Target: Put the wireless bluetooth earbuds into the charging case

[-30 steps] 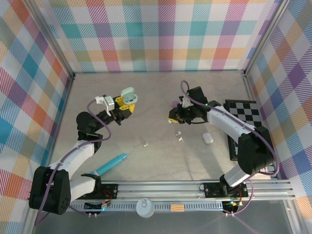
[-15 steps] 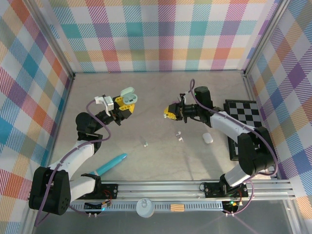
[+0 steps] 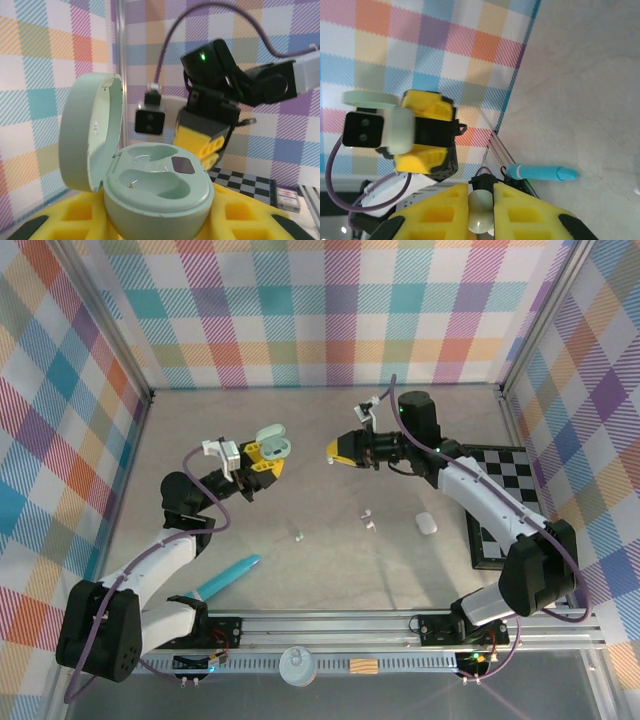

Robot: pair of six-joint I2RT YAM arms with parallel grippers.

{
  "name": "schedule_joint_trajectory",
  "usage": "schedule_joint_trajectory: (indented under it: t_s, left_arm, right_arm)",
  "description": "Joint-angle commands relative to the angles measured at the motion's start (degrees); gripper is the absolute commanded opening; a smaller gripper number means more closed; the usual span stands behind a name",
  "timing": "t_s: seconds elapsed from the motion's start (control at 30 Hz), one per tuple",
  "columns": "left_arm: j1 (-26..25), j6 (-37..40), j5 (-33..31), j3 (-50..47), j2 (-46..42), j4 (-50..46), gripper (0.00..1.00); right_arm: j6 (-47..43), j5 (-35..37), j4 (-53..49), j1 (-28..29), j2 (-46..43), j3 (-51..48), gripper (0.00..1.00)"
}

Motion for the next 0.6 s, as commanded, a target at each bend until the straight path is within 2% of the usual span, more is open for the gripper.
schedule_joint_trajectory:
  t_s: [0.0, 0.13, 0.57]
  left_arm:
    - [-1.48, 1.82, 2.03, 1.46, -0.20, -0.92, 0.32]
    - [-3.08, 3.04, 2.16, 1.71, -0.51, -3.17, 0.32]
    - [-5.03, 3.35, 2.78, 2.34, 0.24, -4.62, 0.32]
  right_arm:
    - [-8.96, 0.68, -8.16, 2.27, -0.65, 5.40, 0.15]
    - [-12.52, 1.71, -10.56, 4.55, 0.12, 10.11, 0.15]
    - [-16.67, 3.35, -10.69, 9.40, 2.92, 15.01, 0.16]
